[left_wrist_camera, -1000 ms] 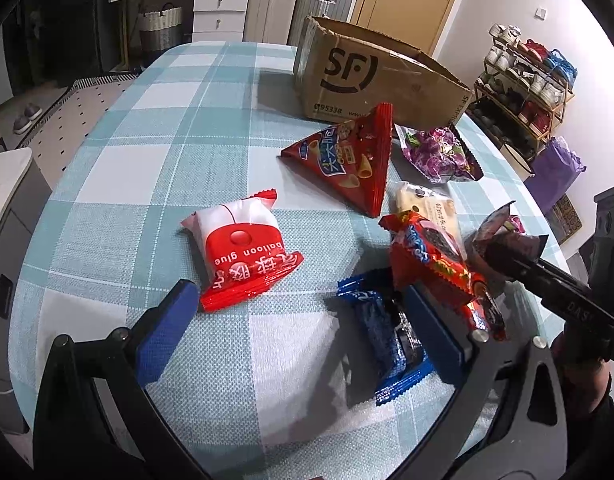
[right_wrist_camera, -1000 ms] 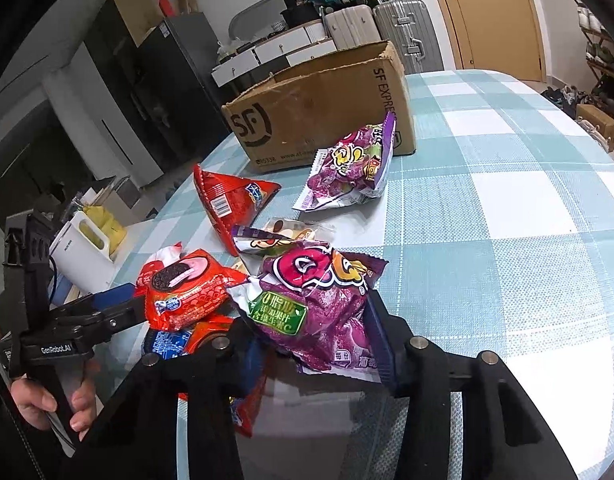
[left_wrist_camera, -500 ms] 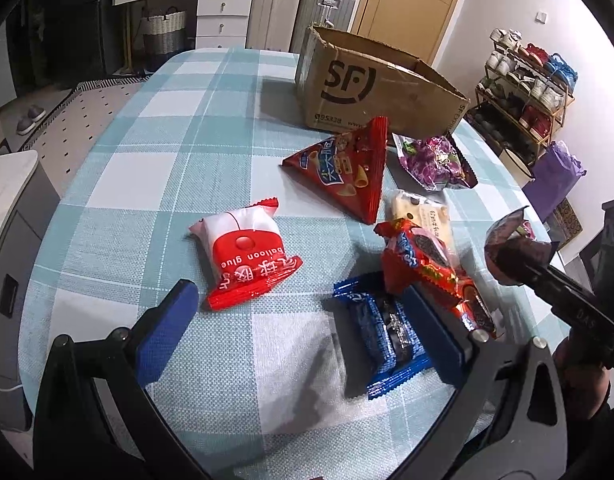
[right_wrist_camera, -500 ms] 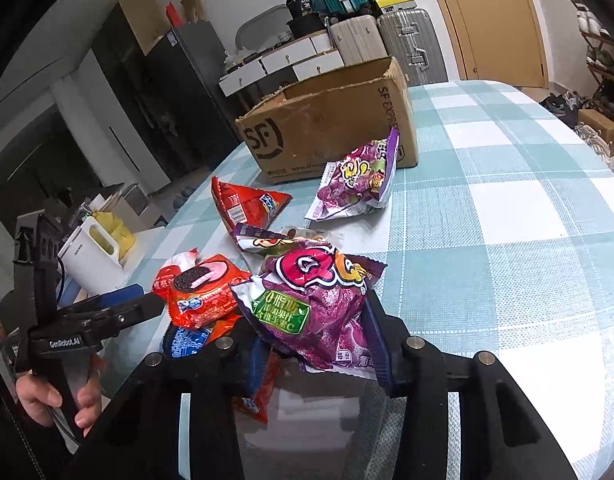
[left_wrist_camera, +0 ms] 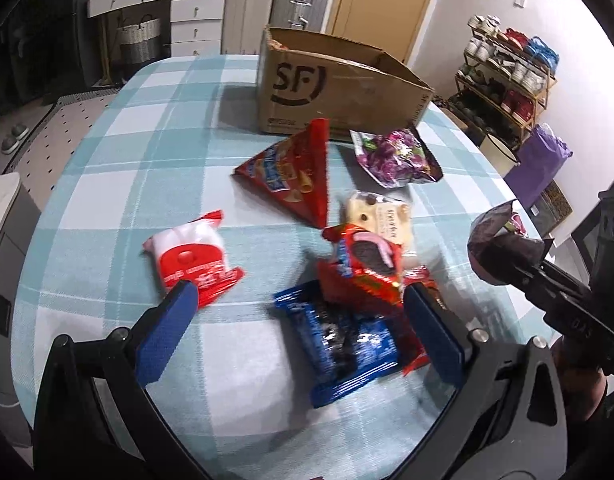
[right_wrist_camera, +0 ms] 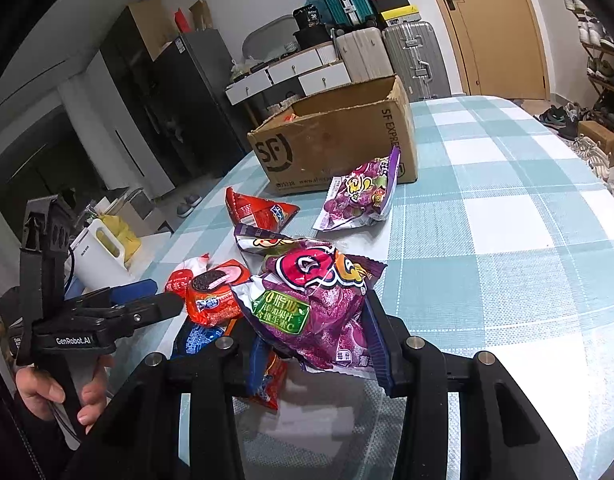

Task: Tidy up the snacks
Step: 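Grasp the red Oreo pack with the left tool while the right tool holds the purple bag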

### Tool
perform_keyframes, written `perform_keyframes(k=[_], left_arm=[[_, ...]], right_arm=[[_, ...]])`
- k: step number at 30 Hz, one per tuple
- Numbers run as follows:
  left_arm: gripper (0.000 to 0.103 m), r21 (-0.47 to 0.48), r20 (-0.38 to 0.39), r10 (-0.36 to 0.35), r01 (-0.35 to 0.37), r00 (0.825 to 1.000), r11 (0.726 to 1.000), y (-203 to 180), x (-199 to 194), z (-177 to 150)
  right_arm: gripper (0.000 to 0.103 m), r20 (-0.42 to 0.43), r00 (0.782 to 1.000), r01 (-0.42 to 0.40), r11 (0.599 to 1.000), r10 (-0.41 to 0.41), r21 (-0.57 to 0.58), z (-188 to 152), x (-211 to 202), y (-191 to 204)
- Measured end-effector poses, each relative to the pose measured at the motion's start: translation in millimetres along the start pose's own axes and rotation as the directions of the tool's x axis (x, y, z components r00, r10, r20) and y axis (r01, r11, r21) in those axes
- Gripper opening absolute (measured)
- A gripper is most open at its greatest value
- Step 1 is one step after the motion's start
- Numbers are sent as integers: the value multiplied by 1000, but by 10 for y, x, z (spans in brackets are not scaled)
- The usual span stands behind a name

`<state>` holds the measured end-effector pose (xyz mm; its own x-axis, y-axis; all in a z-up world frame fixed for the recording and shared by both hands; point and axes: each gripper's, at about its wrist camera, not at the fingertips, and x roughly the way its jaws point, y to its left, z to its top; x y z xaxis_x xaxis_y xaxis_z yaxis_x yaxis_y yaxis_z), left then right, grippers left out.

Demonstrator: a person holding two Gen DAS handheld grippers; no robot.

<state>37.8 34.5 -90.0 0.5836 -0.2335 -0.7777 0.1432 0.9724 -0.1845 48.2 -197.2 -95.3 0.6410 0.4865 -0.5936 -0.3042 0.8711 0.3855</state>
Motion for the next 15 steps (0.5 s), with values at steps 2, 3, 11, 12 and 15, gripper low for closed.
perform_keyframes(k=[2, 3, 11, 12, 15], left_arm=[[102, 2, -8, -13, 13, 1000, 1000, -52, 35, 16], [102, 4, -16, -19, 19, 1000, 1000, -84, 60, 30], [102, 14, -62, -26, 27, 998, 1000, -221, 272, 90], [102, 10, -68, -26, 26, 997, 1000, -225, 298, 94], [102, 15, -78, -18, 20, 997, 1000, -233, 365, 107]], right_arm=[[43, 5, 1000, -2, 1000, 2, 5, -9, -22, -14], [43, 7, 1000, -3, 1000, 3, 8, -11, -33, -21], [43, 10, 1000, -16, 1000, 15, 13, -5, -53, -50], [43, 10, 1000, -17, 1000, 17, 13, -5, -56, -54], [43, 12, 1000, -22, 1000, 22, 15, 1, -64, -64]])
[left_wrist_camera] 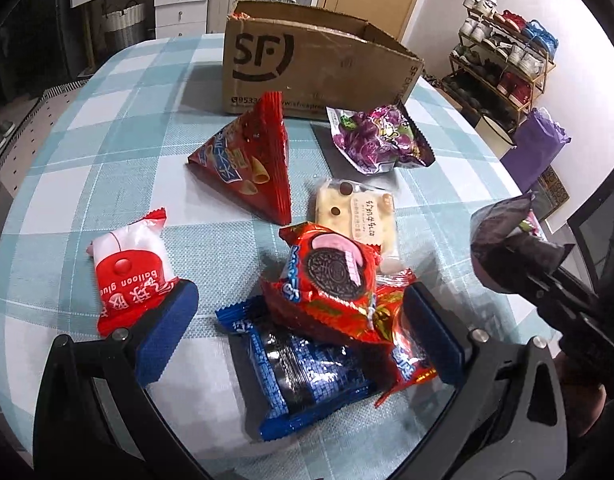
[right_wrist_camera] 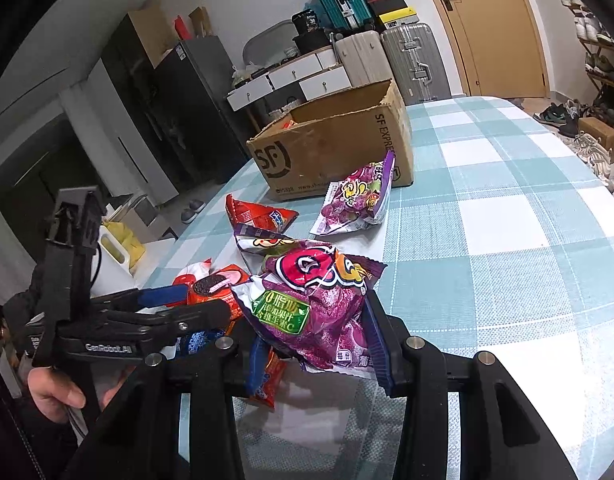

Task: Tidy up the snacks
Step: 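Grasp the red Oreo pack with the left tool while the right tool holds the purple bag, then carry the Oreo pack in the left tool while the right tool carries the purple bag to the box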

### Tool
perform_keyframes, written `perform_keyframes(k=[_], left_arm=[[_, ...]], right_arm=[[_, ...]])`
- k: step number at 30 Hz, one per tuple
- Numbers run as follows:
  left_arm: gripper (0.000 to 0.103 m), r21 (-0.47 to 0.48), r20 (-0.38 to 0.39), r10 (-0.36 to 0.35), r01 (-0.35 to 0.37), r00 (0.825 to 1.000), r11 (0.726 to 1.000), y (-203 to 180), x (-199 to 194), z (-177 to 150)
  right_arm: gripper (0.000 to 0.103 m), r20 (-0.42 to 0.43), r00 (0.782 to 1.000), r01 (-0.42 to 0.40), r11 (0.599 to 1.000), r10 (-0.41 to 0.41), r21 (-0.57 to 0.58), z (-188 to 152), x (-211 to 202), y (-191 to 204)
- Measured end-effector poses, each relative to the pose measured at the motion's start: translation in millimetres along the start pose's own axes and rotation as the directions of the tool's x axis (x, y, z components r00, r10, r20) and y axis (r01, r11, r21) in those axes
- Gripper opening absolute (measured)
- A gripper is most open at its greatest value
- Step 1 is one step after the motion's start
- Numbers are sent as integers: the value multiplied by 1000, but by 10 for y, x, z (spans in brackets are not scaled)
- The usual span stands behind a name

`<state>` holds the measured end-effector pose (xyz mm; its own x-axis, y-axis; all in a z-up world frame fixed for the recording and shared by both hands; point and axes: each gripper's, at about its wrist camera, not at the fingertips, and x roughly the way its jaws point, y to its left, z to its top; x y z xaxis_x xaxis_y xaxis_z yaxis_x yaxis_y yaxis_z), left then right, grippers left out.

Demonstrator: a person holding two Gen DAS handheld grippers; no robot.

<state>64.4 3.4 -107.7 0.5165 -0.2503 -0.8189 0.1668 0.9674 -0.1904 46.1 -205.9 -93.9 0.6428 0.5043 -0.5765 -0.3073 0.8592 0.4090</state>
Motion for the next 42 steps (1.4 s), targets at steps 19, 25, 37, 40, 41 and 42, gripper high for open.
perform_keyframes(k=[19, 25, 37, 40, 41, 42], left_arm=[[41, 24, 6, -81, 81, 997, 996, 86, 17, -10], [41, 21, 17, -84, 84, 996, 996, 111, -58, -30], [41, 24, 58, -81, 80, 995, 997, 166, -255, 51], [41, 30, 67, -77, 75, 995, 997, 170, -313, 132], [41, 30, 71, -79, 77, 994, 997, 173, -332, 161], [41, 31, 76, -79, 77, 994, 997, 176, -350, 196]], right_arm=[[43, -1, 1000, 6, 1000, -6, 23, -21, 34, -125], [43, 4, 1000, 4, 1000, -4, 13, -12, 15, -77], [43, 20, 1000, -8, 1000, 8, -18, 105, -2, 55], [43, 28, 1000, -12, 999, 13, -34, 160, -13, 114], [43, 31, 999, -16, 999, 17, -39, 182, -14, 135], [43, 35, 999, -20, 999, 21, -42, 206, -8, 157]])
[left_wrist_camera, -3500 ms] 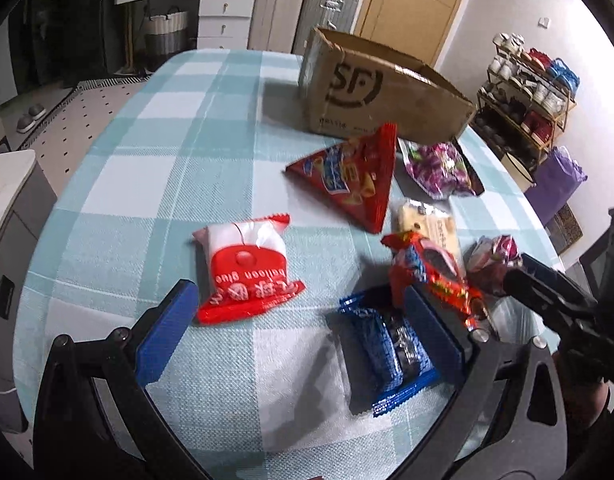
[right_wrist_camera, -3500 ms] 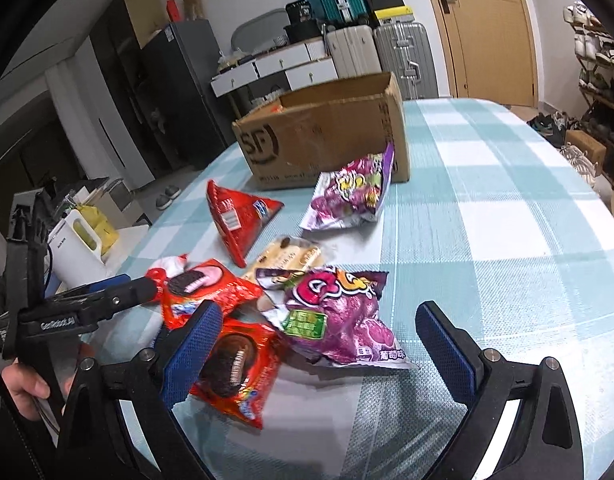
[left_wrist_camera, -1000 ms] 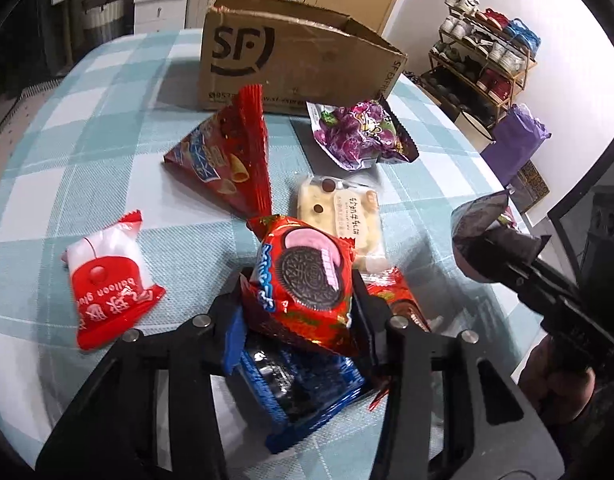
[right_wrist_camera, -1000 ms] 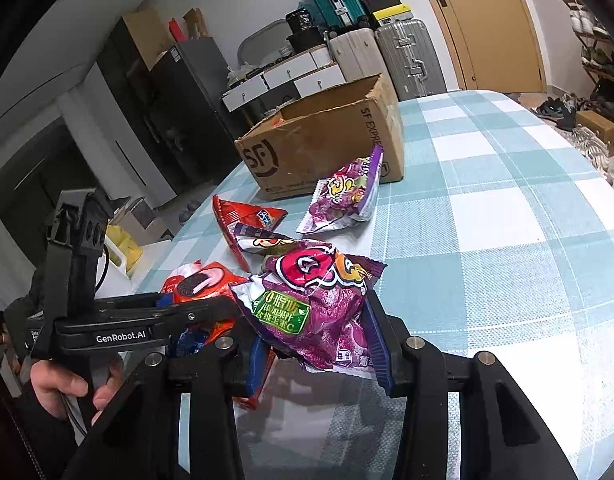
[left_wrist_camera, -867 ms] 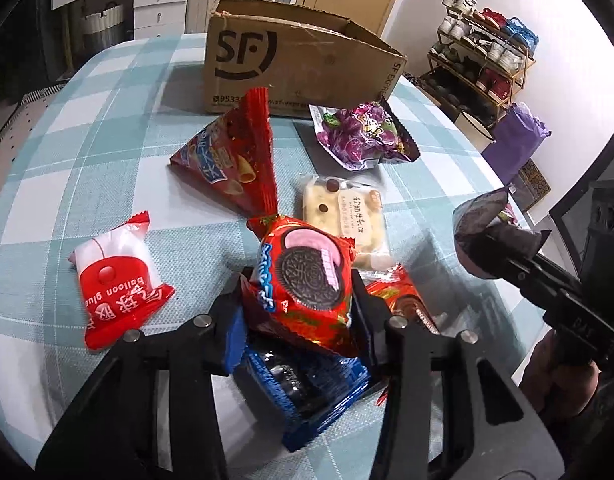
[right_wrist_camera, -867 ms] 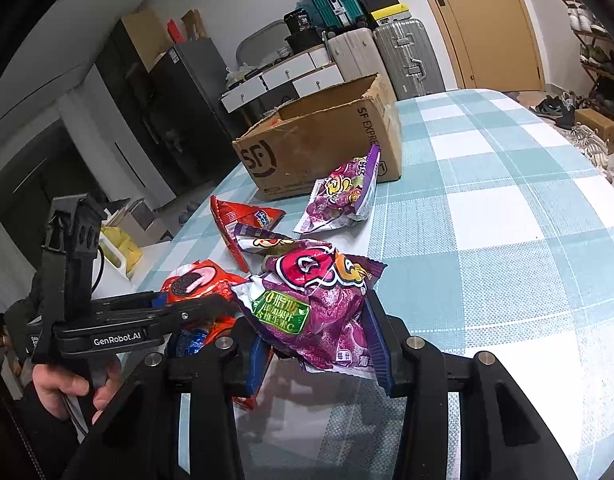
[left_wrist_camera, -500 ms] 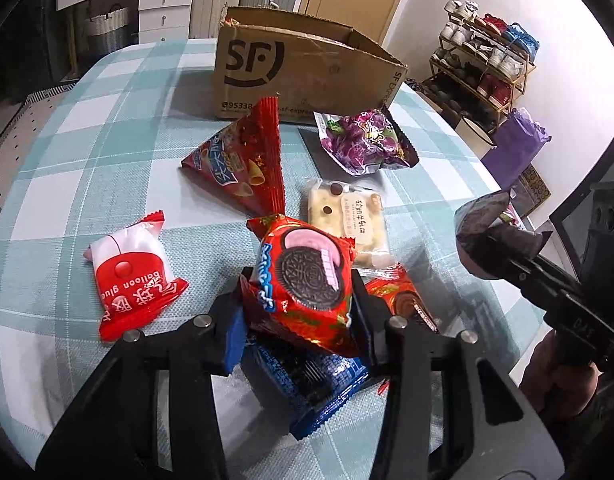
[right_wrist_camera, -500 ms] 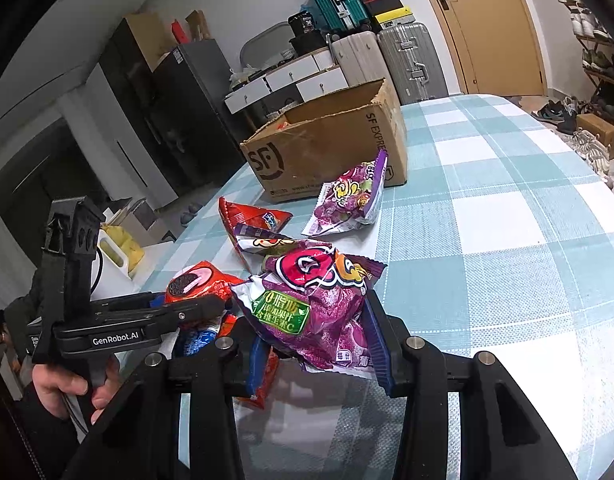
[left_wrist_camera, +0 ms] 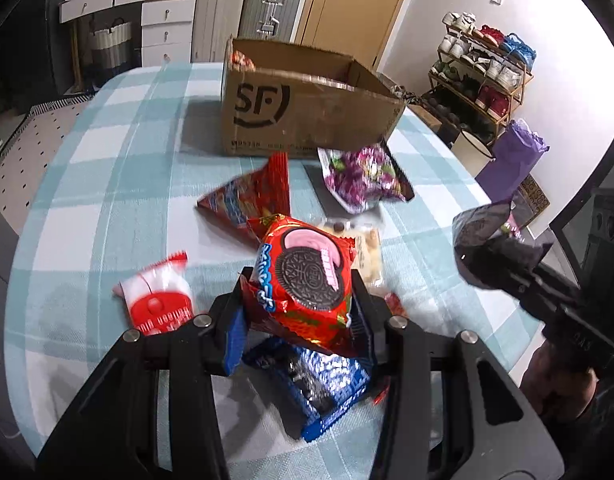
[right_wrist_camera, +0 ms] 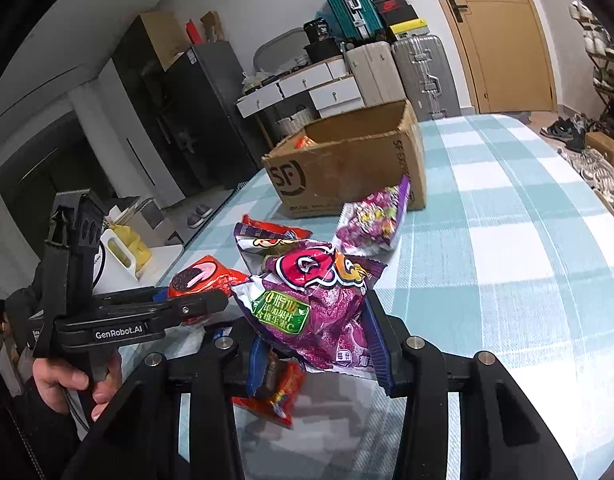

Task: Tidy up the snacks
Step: 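Carry the Oreo pack in the left tool while the right tool carries the purple bag to the box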

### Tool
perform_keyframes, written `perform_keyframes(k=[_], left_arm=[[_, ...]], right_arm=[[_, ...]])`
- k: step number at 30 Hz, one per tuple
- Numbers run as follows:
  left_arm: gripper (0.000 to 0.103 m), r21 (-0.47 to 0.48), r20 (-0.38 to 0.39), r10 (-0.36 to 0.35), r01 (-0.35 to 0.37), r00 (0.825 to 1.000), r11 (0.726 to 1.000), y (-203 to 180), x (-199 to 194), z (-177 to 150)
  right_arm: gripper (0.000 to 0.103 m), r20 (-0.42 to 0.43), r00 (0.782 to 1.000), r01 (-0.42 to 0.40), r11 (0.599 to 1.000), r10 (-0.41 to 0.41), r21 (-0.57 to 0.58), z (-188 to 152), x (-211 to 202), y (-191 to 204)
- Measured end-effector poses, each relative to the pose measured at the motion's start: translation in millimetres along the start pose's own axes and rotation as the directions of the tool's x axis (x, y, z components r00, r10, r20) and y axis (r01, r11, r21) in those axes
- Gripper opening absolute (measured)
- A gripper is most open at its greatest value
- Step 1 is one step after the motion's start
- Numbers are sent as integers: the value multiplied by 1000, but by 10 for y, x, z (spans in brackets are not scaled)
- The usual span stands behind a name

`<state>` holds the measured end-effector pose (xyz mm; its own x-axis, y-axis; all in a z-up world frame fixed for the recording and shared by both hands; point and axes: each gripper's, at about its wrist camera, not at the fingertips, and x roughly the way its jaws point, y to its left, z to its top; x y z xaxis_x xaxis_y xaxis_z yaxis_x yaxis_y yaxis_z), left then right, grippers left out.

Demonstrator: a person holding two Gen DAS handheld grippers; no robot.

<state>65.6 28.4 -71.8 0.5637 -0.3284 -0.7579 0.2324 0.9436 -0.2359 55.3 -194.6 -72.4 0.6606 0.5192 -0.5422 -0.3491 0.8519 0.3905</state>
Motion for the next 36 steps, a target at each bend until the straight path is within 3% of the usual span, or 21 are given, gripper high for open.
perform_keyframes(k=[19, 36], left_arm=[[41, 52, 80, -16, 12, 997, 999, -74, -337, 815], [41, 67, 96, -30, 24, 995, 997, -155, -48, 1932]], right_arm=[[43, 48, 998, -25, 997, 29, -79, 573, 61, 289], [43, 67, 997, -24, 994, 31, -107, 1469, 367, 264]])
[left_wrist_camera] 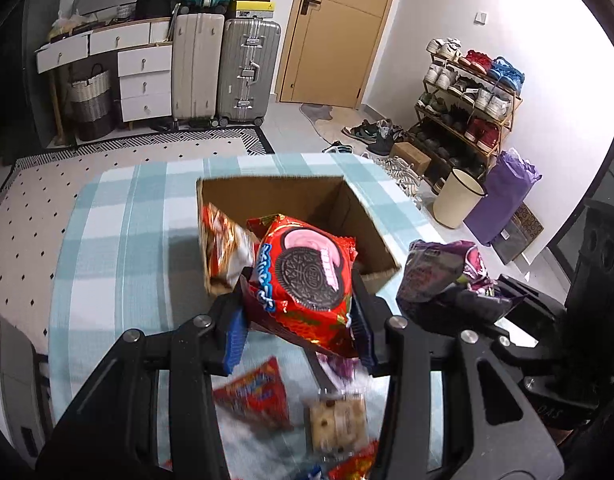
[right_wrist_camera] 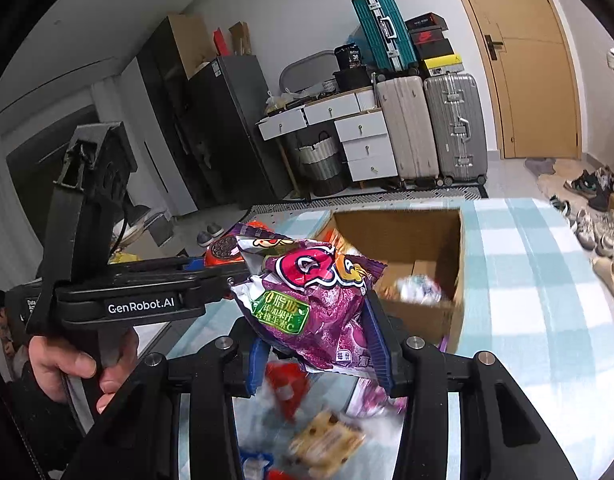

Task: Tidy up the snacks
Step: 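Carry the Oreo pack in the left tool while the right tool carries the purple bag to the box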

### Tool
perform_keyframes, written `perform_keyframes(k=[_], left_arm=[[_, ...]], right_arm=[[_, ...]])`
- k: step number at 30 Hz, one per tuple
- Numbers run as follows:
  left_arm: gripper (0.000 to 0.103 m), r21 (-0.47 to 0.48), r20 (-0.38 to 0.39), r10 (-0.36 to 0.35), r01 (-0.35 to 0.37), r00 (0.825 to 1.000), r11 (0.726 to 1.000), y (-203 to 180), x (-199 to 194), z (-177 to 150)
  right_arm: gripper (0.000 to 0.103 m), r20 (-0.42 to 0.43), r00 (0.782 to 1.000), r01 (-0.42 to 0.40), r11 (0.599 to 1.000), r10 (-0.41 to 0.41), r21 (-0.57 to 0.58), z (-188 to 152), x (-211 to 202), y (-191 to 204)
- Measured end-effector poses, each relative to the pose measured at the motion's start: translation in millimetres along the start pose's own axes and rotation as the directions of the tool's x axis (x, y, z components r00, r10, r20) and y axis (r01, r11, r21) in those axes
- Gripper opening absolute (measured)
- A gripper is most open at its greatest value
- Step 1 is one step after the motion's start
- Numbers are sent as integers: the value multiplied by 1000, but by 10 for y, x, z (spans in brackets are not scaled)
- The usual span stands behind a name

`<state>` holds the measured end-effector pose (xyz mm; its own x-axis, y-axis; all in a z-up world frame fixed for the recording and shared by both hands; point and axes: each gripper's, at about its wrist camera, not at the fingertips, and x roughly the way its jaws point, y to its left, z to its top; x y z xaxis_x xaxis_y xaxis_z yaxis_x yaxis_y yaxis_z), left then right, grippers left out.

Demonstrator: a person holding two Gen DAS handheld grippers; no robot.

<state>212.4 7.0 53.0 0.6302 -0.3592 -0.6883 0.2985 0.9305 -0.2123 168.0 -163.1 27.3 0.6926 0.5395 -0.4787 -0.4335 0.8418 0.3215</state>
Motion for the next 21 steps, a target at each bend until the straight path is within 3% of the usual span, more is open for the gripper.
perform_keyframes(k=[10, 21], left_arm=[[41, 9, -27, 7, -7, 1000, 1000, 106, 515, 538], [41, -4, -92, 6, -6, 996, 1000, 287, 1219, 678]], right_arm=[[43, -19, 1000, 15, 1000, -15, 2, 452, 449, -333], [43, -81, 996, 43, 999, -41, 30, 562, 970, -710]])
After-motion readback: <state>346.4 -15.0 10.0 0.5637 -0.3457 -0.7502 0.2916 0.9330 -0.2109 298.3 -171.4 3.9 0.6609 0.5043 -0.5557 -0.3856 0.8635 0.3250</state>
